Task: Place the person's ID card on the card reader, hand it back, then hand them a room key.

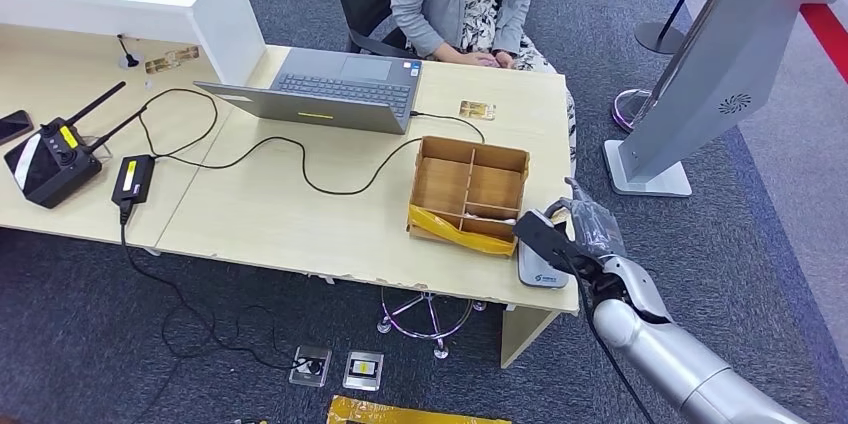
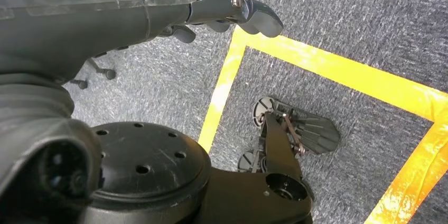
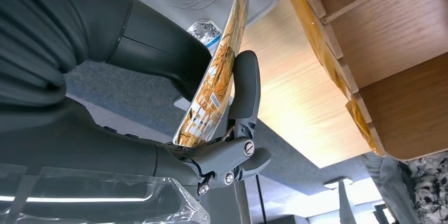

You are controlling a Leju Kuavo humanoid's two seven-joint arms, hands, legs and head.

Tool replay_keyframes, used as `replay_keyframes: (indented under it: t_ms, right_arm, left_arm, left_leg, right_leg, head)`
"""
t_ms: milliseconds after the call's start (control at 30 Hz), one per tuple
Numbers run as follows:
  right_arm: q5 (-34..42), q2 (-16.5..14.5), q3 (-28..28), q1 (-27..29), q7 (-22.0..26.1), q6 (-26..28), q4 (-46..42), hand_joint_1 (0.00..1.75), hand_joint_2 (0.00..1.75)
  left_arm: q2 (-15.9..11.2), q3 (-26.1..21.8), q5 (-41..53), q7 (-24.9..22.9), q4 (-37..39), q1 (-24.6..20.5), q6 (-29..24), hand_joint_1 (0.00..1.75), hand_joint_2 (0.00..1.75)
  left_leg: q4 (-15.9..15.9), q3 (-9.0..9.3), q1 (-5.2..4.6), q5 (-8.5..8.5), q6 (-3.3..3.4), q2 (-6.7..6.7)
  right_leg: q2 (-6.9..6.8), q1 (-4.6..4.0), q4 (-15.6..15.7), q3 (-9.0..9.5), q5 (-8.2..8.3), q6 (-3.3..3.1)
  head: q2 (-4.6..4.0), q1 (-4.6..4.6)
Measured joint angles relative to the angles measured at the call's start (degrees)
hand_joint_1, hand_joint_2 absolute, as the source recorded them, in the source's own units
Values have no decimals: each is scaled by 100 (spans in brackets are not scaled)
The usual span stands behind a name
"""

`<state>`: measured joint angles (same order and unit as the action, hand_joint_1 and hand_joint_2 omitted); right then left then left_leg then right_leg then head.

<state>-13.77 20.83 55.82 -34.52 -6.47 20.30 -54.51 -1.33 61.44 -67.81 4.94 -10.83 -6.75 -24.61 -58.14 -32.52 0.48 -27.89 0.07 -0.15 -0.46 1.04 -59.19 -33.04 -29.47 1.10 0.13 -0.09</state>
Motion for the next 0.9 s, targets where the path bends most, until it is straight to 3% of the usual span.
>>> replay_keyframes:
  t_ms: [333, 900]
  right_arm:
    - [574, -306, 7, -137, 604, 27, 1262, 175, 175]
    - [824, -568, -7, -354, 911, 213, 2352, 175, 175]
  left_arm:
    - [17, 0, -32, -46, -1, -1, -87, 0, 0]
    - [20, 0, -60, 13, 1, 2, -80, 0, 0]
  left_leg:
    - [0, 1, 0, 0, 0, -1]
    - [0, 22, 0, 0, 0, 0]
  right_leg:
    - [-1, 0, 1, 2, 0, 0]
    - [0, 0, 2, 22, 0, 0]
  head:
    - [0, 0]
    - [0, 1]
